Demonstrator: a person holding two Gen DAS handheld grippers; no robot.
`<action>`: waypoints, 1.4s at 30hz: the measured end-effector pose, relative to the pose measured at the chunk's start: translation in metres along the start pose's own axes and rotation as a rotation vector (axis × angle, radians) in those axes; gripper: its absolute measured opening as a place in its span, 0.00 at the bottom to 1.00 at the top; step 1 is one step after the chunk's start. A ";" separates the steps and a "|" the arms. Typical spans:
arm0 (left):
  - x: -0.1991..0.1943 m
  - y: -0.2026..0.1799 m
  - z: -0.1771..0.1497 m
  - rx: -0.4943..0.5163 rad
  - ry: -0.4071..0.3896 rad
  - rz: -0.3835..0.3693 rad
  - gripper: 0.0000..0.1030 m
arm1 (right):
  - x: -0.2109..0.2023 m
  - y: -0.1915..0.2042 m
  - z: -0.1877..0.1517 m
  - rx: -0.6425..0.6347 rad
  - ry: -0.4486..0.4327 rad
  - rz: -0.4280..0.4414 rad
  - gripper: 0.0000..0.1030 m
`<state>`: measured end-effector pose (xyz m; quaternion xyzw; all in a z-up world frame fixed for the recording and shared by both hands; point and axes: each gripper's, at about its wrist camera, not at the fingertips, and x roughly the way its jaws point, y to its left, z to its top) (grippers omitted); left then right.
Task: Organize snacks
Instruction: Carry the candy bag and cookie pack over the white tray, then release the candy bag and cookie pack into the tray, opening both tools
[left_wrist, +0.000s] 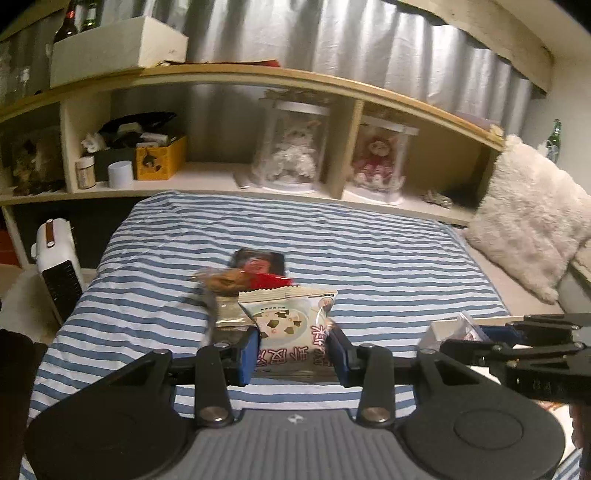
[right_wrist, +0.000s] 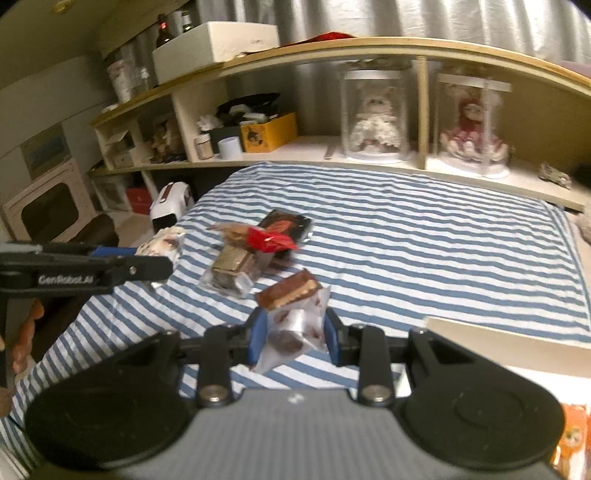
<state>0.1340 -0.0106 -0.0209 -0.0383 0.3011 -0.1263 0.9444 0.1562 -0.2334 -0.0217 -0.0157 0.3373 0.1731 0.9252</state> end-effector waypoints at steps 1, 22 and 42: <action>-0.002 -0.004 -0.001 -0.001 -0.004 -0.004 0.42 | -0.004 -0.003 -0.002 0.004 -0.002 -0.006 0.38; 0.012 -0.096 -0.010 -0.028 -0.014 -0.150 0.42 | -0.060 -0.087 -0.046 0.148 -0.022 -0.139 0.38; 0.109 -0.186 -0.014 0.025 0.176 -0.228 0.42 | -0.040 -0.157 -0.062 0.374 0.001 -0.202 0.38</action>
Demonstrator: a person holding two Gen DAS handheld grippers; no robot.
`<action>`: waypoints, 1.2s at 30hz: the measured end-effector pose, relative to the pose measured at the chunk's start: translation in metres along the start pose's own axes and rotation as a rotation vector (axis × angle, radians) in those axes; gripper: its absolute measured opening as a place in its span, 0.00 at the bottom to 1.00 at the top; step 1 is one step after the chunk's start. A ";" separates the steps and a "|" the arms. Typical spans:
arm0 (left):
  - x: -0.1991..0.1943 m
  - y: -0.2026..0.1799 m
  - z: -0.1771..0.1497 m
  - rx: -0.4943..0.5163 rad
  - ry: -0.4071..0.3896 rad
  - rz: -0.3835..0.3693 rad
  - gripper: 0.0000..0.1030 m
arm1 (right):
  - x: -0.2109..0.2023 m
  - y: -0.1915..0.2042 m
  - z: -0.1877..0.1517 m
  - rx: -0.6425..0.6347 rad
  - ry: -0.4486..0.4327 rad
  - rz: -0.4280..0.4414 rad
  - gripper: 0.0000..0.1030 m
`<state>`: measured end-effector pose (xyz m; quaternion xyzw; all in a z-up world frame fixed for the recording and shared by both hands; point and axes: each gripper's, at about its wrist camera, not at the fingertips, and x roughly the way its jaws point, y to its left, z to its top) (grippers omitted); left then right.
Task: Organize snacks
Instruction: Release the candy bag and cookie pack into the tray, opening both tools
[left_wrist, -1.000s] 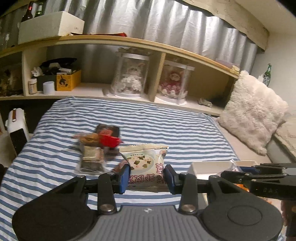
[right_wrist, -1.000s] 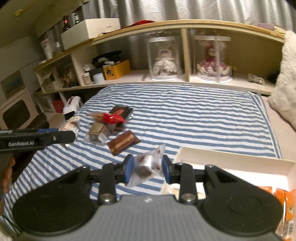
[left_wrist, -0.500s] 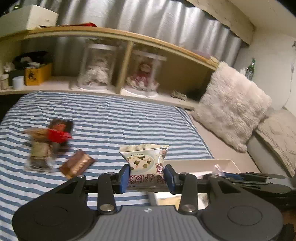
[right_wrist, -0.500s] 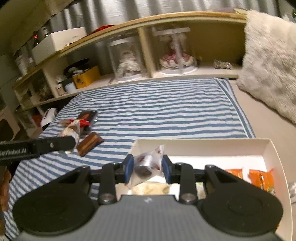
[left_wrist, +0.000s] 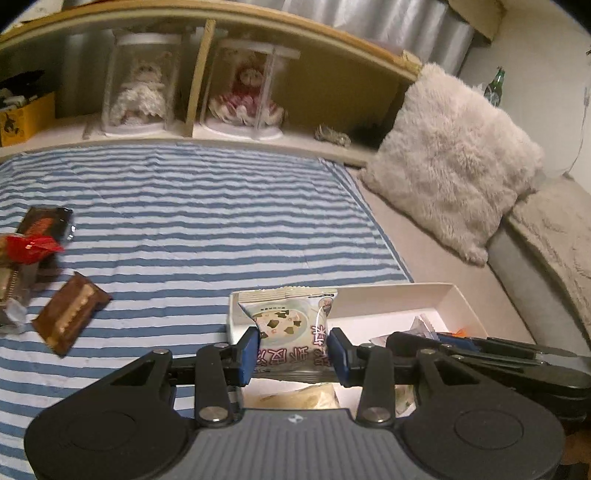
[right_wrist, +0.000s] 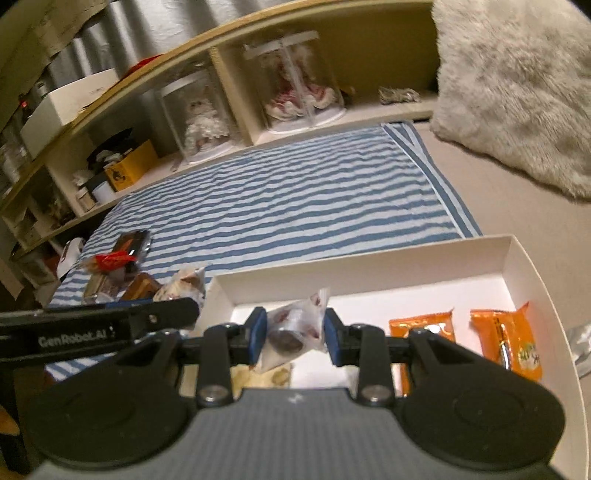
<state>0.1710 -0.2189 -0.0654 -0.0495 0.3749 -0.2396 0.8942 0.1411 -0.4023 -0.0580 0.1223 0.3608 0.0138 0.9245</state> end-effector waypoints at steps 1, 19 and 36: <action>0.004 0.000 0.001 -0.004 0.007 -0.001 0.42 | 0.003 -0.002 0.001 0.011 0.004 -0.004 0.38; 0.051 0.002 0.008 0.006 0.084 0.012 0.42 | 0.033 -0.019 0.009 0.120 0.041 -0.041 0.38; 0.066 -0.003 0.006 0.078 0.105 0.046 0.62 | 0.039 -0.025 0.013 0.158 0.040 -0.081 0.54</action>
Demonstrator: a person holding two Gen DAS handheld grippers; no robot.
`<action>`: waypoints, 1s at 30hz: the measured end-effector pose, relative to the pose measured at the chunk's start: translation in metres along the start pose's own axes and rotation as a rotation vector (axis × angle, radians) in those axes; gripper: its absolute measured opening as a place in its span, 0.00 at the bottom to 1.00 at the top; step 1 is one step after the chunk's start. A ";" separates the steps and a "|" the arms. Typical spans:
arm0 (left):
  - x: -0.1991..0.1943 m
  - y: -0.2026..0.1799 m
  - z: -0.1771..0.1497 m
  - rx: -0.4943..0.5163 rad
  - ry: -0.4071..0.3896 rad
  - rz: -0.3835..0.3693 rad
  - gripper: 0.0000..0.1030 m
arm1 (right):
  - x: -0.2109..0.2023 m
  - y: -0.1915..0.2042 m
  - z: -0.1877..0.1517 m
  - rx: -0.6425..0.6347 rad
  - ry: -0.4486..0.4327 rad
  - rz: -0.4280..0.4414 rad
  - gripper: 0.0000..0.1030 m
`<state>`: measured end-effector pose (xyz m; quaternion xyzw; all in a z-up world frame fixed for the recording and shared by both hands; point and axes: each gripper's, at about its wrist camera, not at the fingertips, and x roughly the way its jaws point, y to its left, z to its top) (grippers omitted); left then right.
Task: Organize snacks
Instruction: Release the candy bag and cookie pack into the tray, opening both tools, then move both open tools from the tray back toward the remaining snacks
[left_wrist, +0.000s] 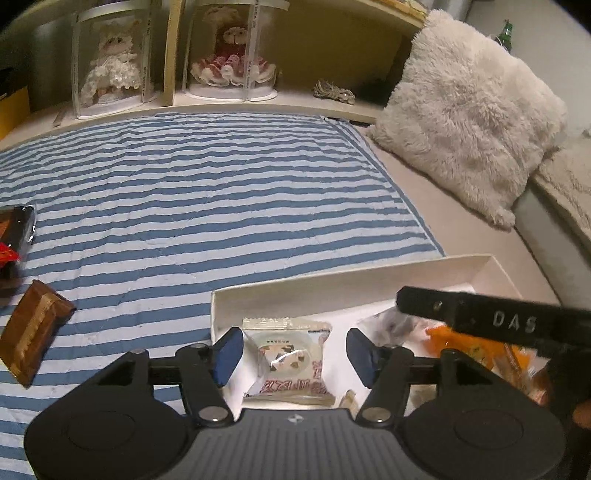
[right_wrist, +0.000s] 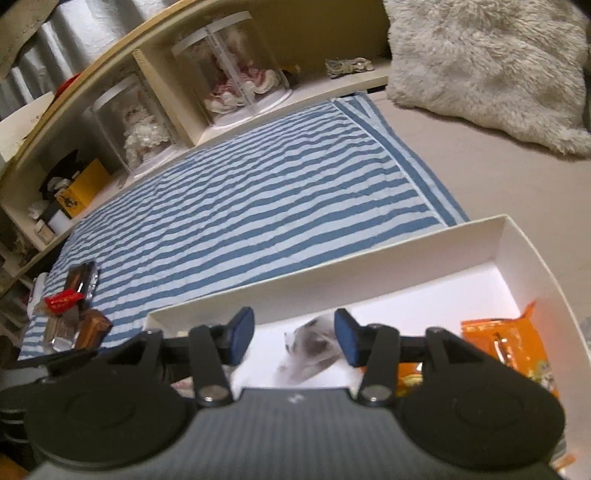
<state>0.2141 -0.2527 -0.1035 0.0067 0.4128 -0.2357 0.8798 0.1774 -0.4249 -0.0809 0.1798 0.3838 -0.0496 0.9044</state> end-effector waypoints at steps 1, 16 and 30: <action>-0.001 0.001 -0.001 0.001 0.004 0.003 0.62 | -0.001 0.000 0.000 -0.001 0.005 -0.005 0.54; -0.022 -0.004 -0.009 0.027 0.030 0.005 0.66 | -0.020 0.005 -0.012 -0.088 0.041 -0.064 0.65; -0.053 -0.004 -0.020 0.041 0.024 0.031 0.75 | -0.047 0.013 -0.024 -0.139 0.015 -0.080 0.75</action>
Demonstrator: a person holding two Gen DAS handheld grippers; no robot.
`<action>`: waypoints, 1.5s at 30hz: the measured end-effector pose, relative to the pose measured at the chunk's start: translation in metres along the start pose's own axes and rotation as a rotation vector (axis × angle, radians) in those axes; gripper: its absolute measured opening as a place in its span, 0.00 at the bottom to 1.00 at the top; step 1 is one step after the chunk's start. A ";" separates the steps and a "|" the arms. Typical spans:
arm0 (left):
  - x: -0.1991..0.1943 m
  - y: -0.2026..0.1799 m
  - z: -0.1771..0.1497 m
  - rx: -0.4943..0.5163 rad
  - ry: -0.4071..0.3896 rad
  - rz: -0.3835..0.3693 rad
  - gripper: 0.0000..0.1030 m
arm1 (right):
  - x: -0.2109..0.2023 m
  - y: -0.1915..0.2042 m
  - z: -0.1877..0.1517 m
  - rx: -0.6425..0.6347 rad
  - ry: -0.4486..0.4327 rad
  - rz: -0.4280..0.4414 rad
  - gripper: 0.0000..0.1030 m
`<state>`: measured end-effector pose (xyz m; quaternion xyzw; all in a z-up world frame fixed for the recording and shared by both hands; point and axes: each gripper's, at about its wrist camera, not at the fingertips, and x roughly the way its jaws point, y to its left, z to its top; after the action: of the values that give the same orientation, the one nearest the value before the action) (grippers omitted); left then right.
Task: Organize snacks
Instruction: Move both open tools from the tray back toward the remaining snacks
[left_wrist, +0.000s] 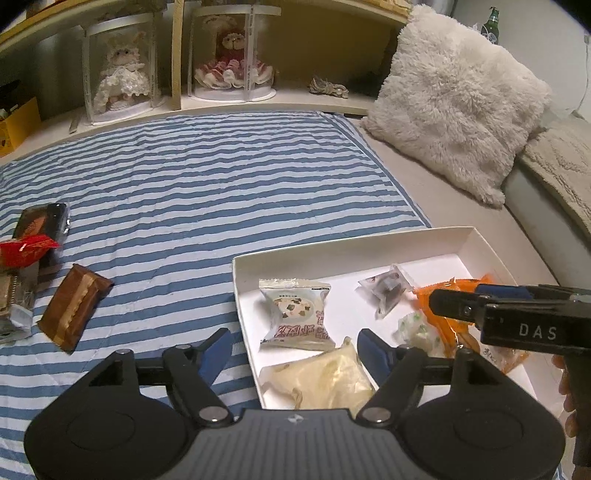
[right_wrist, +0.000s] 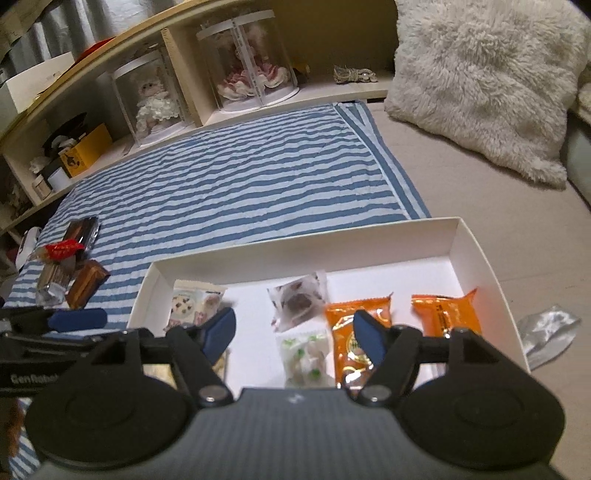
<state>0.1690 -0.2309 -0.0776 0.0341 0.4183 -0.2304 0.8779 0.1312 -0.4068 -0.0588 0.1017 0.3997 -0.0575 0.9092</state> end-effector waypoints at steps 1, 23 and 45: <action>-0.002 0.000 -0.001 -0.001 -0.001 0.003 0.78 | -0.002 0.001 -0.001 -0.004 -0.003 -0.003 0.77; -0.050 0.033 -0.017 -0.041 -0.057 0.080 1.00 | -0.043 0.020 -0.014 -0.116 -0.072 -0.067 1.00; -0.096 0.113 -0.035 -0.083 -0.088 0.152 1.00 | -0.025 0.084 -0.021 -0.202 -0.074 0.014 1.00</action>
<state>0.1406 -0.0852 -0.0438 0.0194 0.3848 -0.1470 0.9110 0.1148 -0.3198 -0.0427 0.0102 0.3689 -0.0146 0.9293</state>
